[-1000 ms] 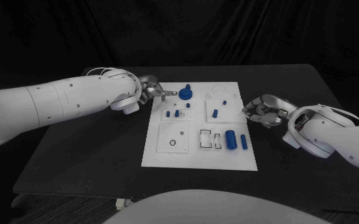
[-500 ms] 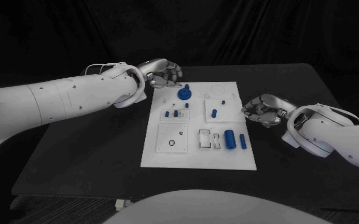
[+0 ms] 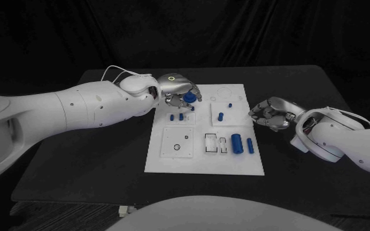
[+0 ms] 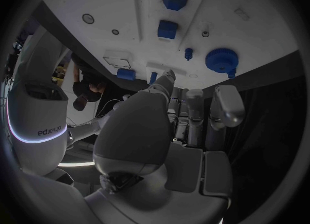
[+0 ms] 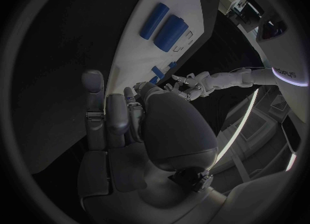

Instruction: Assemble the parts on the task board

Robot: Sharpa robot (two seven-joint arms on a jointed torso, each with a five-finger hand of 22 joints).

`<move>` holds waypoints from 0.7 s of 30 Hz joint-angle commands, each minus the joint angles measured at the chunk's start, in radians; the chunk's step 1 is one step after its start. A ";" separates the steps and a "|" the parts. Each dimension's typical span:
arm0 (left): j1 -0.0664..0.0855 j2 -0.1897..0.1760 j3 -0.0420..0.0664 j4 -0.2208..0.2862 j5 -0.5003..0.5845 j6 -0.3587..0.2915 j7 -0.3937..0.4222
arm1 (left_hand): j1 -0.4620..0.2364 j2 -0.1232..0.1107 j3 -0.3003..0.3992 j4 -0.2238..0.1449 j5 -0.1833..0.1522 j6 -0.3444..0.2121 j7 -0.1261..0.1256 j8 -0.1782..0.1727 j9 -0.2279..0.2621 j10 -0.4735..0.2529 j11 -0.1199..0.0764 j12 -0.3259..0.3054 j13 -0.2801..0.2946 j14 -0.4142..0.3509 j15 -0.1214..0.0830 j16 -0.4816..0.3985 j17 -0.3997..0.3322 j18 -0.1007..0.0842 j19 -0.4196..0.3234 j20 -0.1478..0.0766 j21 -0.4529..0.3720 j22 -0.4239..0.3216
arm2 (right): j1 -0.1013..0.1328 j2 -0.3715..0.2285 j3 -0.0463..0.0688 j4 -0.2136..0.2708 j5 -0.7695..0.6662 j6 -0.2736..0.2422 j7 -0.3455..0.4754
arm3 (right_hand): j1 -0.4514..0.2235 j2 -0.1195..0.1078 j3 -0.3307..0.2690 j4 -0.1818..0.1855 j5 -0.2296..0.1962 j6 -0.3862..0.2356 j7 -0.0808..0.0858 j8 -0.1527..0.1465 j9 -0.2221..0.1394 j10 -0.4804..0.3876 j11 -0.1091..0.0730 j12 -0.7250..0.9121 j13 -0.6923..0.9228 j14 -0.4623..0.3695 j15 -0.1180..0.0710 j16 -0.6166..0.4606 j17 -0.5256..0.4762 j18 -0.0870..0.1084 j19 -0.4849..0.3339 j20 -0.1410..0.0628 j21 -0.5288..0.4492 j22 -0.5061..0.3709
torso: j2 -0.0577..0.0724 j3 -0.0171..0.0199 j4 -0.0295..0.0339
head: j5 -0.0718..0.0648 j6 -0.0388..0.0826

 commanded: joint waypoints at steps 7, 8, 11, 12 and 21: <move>-0.009 0.039 0.001 -0.029 -0.081 0.013 -0.008 | -0.014 -0.010 0.012 0.000 0.003 0.039 0.012 0.007 -0.028 0.072 0.012 0.040 -0.008 0.004 0.000 0.021 -0.005 -0.012 0.015 0.000 0.012 0.146 | -0.003 -0.005 0.000 0.006 -0.001 -0.006 0.000 | -0.004 -0.008 0.008 0.000 0.005 0.006 0.000 -0.005 -0.001 -0.005 0.001 -0.003 0.052 -0.005 0.003 -0.004 0.000 0.005 -0.002 0.000 -0.003 0.055 | 0.000 0.0004 -0.0042 | 0.004 0.000; -0.010 0.041 0.001 -0.032 -0.081 0.015 -0.012 | -0.015 -0.010 0.012 0.000 0.003 0.039 0.012 0.008 -0.028 0.073 0.012 0.040 -0.008 0.005 0.000 0.021 -0.005 -0.013 0.016 0.000 0.013 0.146 | -0.003 -0.005 0.000 0.006 -0.001 -0.006 0.000 | -0.004 -0.008 0.008 0.000 0.005 0.006 0.000 -0.005 -0.001 -0.005 0.001 -0.003 0.052 -0.005 0.003 -0.004 0.000 0.005 -0.002 0.000 -0.003 0.055 | 0.000 0.0003 -0.0044 | 0.004 0.000; -0.013 0.048 0.001 -0.041 -0.082 0.029 -0.030 | -0.017 -0.012 0.014 0.001 0.006 0.047 0.019 0.010 -0.031 0.070 0.014 0.038 -0.011 0.005 0.000 0.023 -0.007 -0.013 0.018 0.000 0.016 0.147 | -0.003 -0.005 0.000 0.007 -0.001 -0.005 0.000 | -0.004 -0.008 0.008 0.000 0.005 0.006 0.000 -0.005 -0.001 -0.005 0.001 -0.003 0.052 -0.005 0.003 -0.004 0.000 0.005 -0.002 0.000 -0.003 0.055 | -0.001 0.0015 -0.0028 | 0.001 0.000; -0.014 0.050 0.001 -0.043 -0.082 0.035 -0.035 | -0.016 -0.012 0.015 0.000 0.009 0.049 0.019 0.011 -0.032 0.070 0.014 0.038 -0.011 0.007 0.001 0.025 -0.005 -0.013 0.020 0.000 0.018 0.147 | -0.003 -0.005 0.000 0.007 -0.001 -0.005 0.000 | -0.004 -0.008 0.008 0.000 0.005 0.006 0.000 -0.005 -0.001 -0.005 0.001 -0.003 0.052 -0.005 0.003 -0.004 0.000 0.005 -0.002 0.000 -0.003 0.055 | 0.000 0.0017 -0.0029 | 0.001 0.000; -0.021 0.064 0.001 -0.066 -0.083 0.088 -0.080 | -0.027 -0.014 0.023 0.005 0.019 0.049 0.025 0.006 -0.044 0.088 0.026 0.039 -0.021 0.013 0.006 0.032 -0.006 -0.015 0.028 -0.001 0.029 0.150 | -0.003 -0.004 0.000 0.006 -0.001 -0.004 -0.001 | -0.006 -0.010 0.009 -0.001 0.006 0.007 0.000 -0.005 -0.001 -0.005 0.001 -0.002 0.052 -0.005 0.003 -0.005 -0.001 0.005 -0.002 0.001 -0.003 0.056 | 0.000 0.0022 -0.0018 | 0.000 0.000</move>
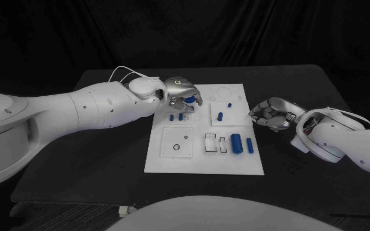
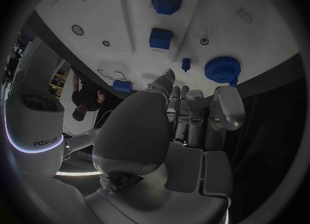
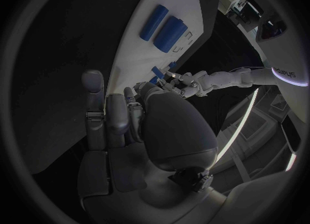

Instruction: Assemble the parts on the task board

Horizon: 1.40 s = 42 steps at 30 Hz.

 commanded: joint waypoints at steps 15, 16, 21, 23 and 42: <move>-0.014 0.025 0.001 -0.040 -0.008 0.046 -0.043 | -0.018 0.003 0.028 0.008 0.036 0.044 0.014 0.013 -0.014 0.048 0.004 0.006 -0.017 0.021 0.005 0.022 0.002 -0.018 0.022 -0.004 0.024 0.155 | -0.003 0.005 0.000 -0.003 0.004 -0.002 0.000 | -0.006 -0.010 0.008 0.000 0.006 0.007 0.000 -0.005 -0.001 -0.006 0.001 -0.003 0.051 -0.005 0.003 -0.006 -0.001 0.005 -0.002 0.001 -0.005 0.056 | -0.003 -0.0009 0.0002 | -0.001 0.000; -0.015 0.027 0.001 -0.044 -0.008 0.044 -0.042 | -0.018 0.003 0.032 0.008 0.039 0.050 0.016 0.015 -0.015 0.054 0.004 0.006 -0.019 0.022 0.005 0.023 0.002 -0.019 0.023 -0.005 0.026 0.155 | -0.003 0.005 0.000 -0.003 0.005 -0.002 0.000 | -0.006 -0.010 0.008 0.000 0.006 0.007 0.000 -0.005 -0.001 -0.006 0.001 -0.003 0.051 -0.005 0.003 -0.006 -0.001 0.005 -0.002 0.001 -0.005 0.056 | -0.003 -0.0009 0.0006 | -0.002 0.000; -0.018 0.037 0.001 -0.059 -0.008 0.036 -0.038 | -0.012 0.008 0.055 0.005 0.055 0.085 0.021 0.024 -0.017 0.088 0.005 -0.003 -0.033 0.028 0.007 0.027 0.000 -0.020 0.029 -0.006 0.034 0.157 | -0.003 0.007 0.000 -0.003 0.005 -0.002 0.001 | -0.006 -0.010 0.009 0.000 0.006 0.007 0.000 -0.005 -0.001 -0.006 0.001 -0.003 0.051 -0.005 0.003 -0.005 -0.001 0.005 -0.002 0.001 -0.005 0.056 | -0.003 -0.0013 0.0004 | -0.002 0.000; -0.020 0.042 0.001 -0.065 -0.008 0.032 -0.035 | -0.009 0.006 0.070 0.003 0.061 0.093 0.024 0.021 -0.022 0.115 0.006 -0.015 -0.047 0.031 0.008 0.027 -0.006 -0.021 0.032 -0.007 0.037 0.158 | -0.003 0.008 0.000 -0.004 0.005 -0.001 0.001 | -0.006 -0.010 0.009 0.000 0.006 0.007 0.000 -0.005 -0.001 -0.006 0.001 -0.003 0.051 -0.005 0.003 -0.005 -0.001 0.005 -0.002 0.001 -0.005 0.056 | -0.003 -0.0012 0.0004 | -0.002 0.000; -0.045 0.060 0.002 -0.107 -0.008 -0.071 -0.005 | 0.004 -0.014 0.159 -0.054 0.102 0.196 0.033 0.017 -0.045 0.345 0.003 -0.099 -0.126 0.088 0.005 0.039 -0.014 -0.032 0.074 -0.017 0.099 0.174 | -0.004 0.008 0.001 -0.002 0.005 -0.002 0.001 | -0.006 -0.009 0.010 0.000 0.007 0.007 0.000 -0.006 -0.001 -0.006 0.001 -0.003 0.051 -0.006 0.003 -0.007 -0.003 0.005 -0.003 0.001 -0.007 0.055 | -0.003 -0.0004 -0.0008 | -0.008 0.000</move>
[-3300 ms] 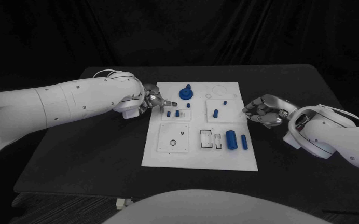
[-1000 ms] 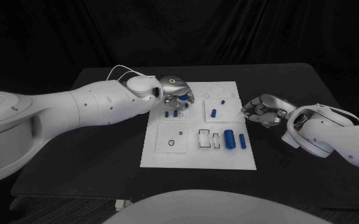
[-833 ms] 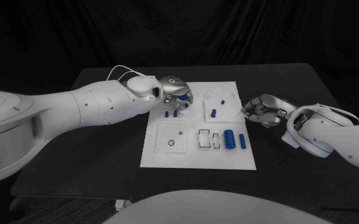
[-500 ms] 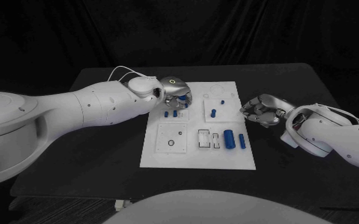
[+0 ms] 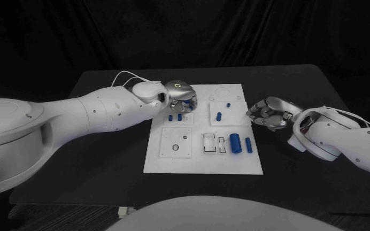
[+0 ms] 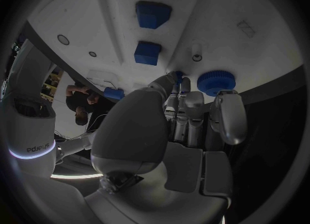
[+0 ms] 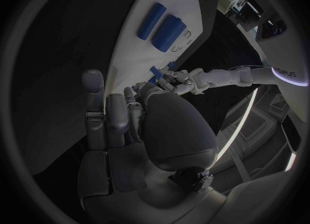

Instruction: Assemble the parts on the task board

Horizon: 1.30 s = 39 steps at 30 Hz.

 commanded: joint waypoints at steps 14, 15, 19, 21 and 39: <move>0.056 -0.122 0.000 0.158 0.025 -0.064 0.037 | -0.008 -0.017 0.041 -0.004 -0.018 -0.005 0.010 -0.031 -0.028 0.024 -0.001 -0.107 -0.058 0.021 0.004 -0.021 -0.025 -0.016 0.015 -0.001 0.005 0.174 | -0.003 -0.004 0.001 0.001 0.001 0.000 -0.002 | -0.002 -0.005 0.006 -0.002 0.007 0.007 0.000 -0.006 -0.001 -0.006 0.001 -0.003 0.051 -0.006 0.003 -0.007 -0.001 0.005 -0.003 0.001 -0.003 0.056 | -0.001 0.0003 0.0011 | 0.002 0.000; 0.065 -0.130 0.000 0.170 0.031 -0.047 0.044 | -0.007 -0.018 0.052 -0.003 -0.018 -0.018 0.011 -0.033 -0.034 0.003 0.003 -0.132 -0.070 0.017 0.006 -0.025 -0.031 -0.015 0.011 0.000 -0.002 0.172 | -0.003 -0.004 0.001 0.000 0.001 0.001 -0.003 | -0.002 -0.005 0.008 -0.003 0.007 0.007 0.000 -0.006 -0.001 -0.006 0.001 -0.003 0.051 -0.006 0.003 -0.006 -0.001 0.005 -0.003 0.001 -0.004 0.056 | -0.001 0.0003 0.0016 | 0.004 0.000; 0.082 -0.158 -0.001 0.200 0.041 0.003 0.061 | -0.013 -0.022 0.059 0.004 -0.025 -0.024 0.013 -0.032 -0.040 -0.008 0.004 -0.151 -0.080 0.020 0.008 -0.022 -0.025 -0.015 0.011 0.001 -0.001 0.173 | -0.003 -0.003 0.001 -0.001 0.001 0.002 -0.004 | -0.002 -0.005 0.008 -0.003 0.007 0.007 0.000 -0.006 -0.001 -0.006 0.001 -0.003 0.051 -0.006 0.003 -0.006 0.000 0.005 -0.003 0.001 -0.004 0.056 | -0.002 0.0004 0.0024 | 0.006 0.000; 0.086 -0.166 -0.001 0.204 0.044 0.015 0.064 | -0.015 -0.023 0.061 0.007 -0.028 -0.028 0.012 -0.033 -0.043 -0.010 0.003 -0.155 -0.083 0.021 0.008 -0.021 -0.023 -0.015 0.011 0.001 -0.002 0.173 | -0.003 -0.003 0.001 -0.001 0.001 0.002 -0.003 | -0.002 -0.005 0.008 -0.003 0.007 0.007 0.000 -0.006 -0.001 -0.006 0.001 -0.003 0.051 -0.006 0.003 -0.006 0.000 0.005 -0.003 0.001 -0.004 0.056 | -0.002 0.0005 0.0023 | 0.006 0.000; 0.083 -0.188 -0.001 0.189 0.048 0.038 0.039 | -0.012 -0.021 0.069 0.009 -0.032 -0.023 0.013 -0.027 -0.046 -0.006 0.003 -0.162 -0.088 0.013 0.006 -0.027 -0.034 -0.014 0.007 0.002 -0.009 0.171 | -0.009 -0.006 0.000 -0.001 0.002 0.006 -0.004 | -0.002 -0.005 0.009 -0.004 0.007 0.007 0.000 -0.006 -0.001 -0.007 0.001 -0.004 0.050 -0.006 0.003 -0.007 -0.001 0.006 -0.003 0.001 -0.004 0.056 | -0.004 0.0041 0.0091 | 0.002 0.000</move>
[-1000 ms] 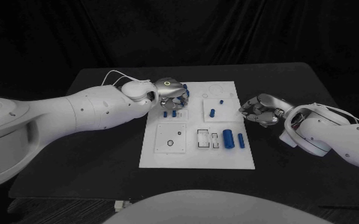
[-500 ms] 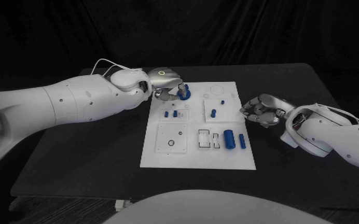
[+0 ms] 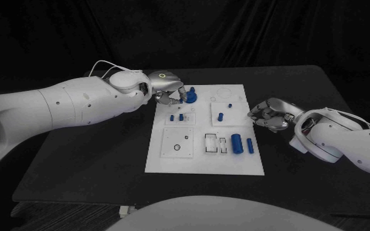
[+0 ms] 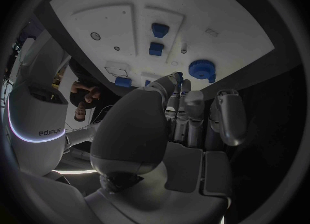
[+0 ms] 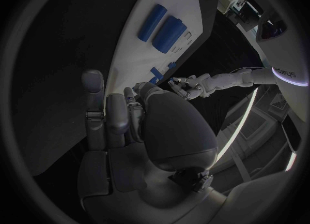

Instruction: Assemble the parts on the task board

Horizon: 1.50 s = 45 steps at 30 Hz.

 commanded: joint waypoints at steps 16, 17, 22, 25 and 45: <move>-0.041 0.032 0.001 -0.054 0.011 -0.032 -0.027 | 0.006 -0.009 0.010 -0.001 0.001 0.007 0.001 0.003 -0.003 0.008 0.000 -0.007 -0.002 -0.014 0.001 -0.016 -0.017 -0.012 -0.011 0.000 -0.015 0.168 | -0.005 -0.003 0.001 0.001 0.000 0.000 -0.001 | -0.002 -0.005 0.005 0.001 0.003 0.007 0.000 -0.006 -0.001 -0.007 0.001 -0.004 0.050 -0.006 0.003 -0.003 -0.001 0.006 -0.003 0.001 -0.004 0.055 | -0.001 0.0005 0.0035 | -0.006 0.000; -0.042 0.033 0.001 -0.055 0.011 -0.032 -0.027 | 0.007 -0.009 0.010 -0.001 0.002 0.007 0.001 0.003 -0.003 0.008 0.001 -0.007 -0.003 -0.014 0.001 -0.017 -0.017 -0.012 -0.011 0.000 -0.016 0.168 | -0.005 -0.003 0.001 0.001 0.000 -0.001 -0.001 | -0.002 -0.005 0.005 0.001 0.003 0.007 0.000 -0.006 -0.001 -0.007 0.001 -0.004 0.050 -0.006 0.003 -0.003 -0.001 0.006 -0.003 0.001 -0.004 0.055 | -0.001 0.0006 0.0031 | -0.006 0.000; -0.045 0.036 0.001 -0.061 0.011 -0.032 -0.029 | 0.007 -0.010 0.010 -0.002 0.002 0.008 0.001 0.004 -0.003 0.009 0.001 -0.007 -0.003 -0.015 0.001 -0.018 -0.019 -0.012 -0.011 0.000 -0.016 0.168 | -0.005 -0.002 0.001 0.001 0.000 -0.001 0.000 | -0.003 -0.005 0.007 -0.001 0.003 0.007 0.000 -0.006 -0.001 -0.007 0.001 -0.004 0.050 -0.006 0.003 -0.003 -0.001 0.006 -0.003 0.001 -0.006 0.055 | -0.001 0.0003 0.0017 | -0.004 0.000; -0.047 0.037 0.001 -0.063 0.011 -0.029 -0.030 | 0.007 -0.011 0.010 -0.002 0.002 0.009 0.002 0.004 -0.003 0.011 0.001 -0.007 -0.003 -0.017 0.002 -0.019 -0.020 -0.011 -0.012 0.000 -0.017 0.168 | -0.005 -0.002 0.001 0.001 0.000 -0.002 0.000 | -0.003 -0.005 0.007 -0.001 0.003 0.007 0.000 -0.006 -0.001 -0.007 0.001 -0.004 0.050 -0.006 0.003 -0.003 -0.001 0.006 -0.003 0.001 -0.006 0.055 | -0.001 0.0005 0.0032 | -0.007 0.000; -0.065 0.053 0.001 -0.090 0.011 -0.010 -0.036 | 0.007 -0.015 0.011 -0.005 0.001 0.013 0.002 0.005 -0.005 0.021 0.001 -0.006 -0.003 -0.027 0.003 -0.028 -0.034 -0.010 -0.018 0.000 -0.028 0.165 | -0.006 -0.002 0.001 0.002 0.001 -0.004 0.001 | -0.003 -0.005 0.007 -0.001 0.003 0.007 0.000 -0.006 -0.001 -0.007 0.001 -0.004 0.050 -0.006 0.003 -0.003 -0.001 0.006 -0.003 0.001 -0.006 0.055 | -0.002 0.0003 0.0024 | -0.008 0.000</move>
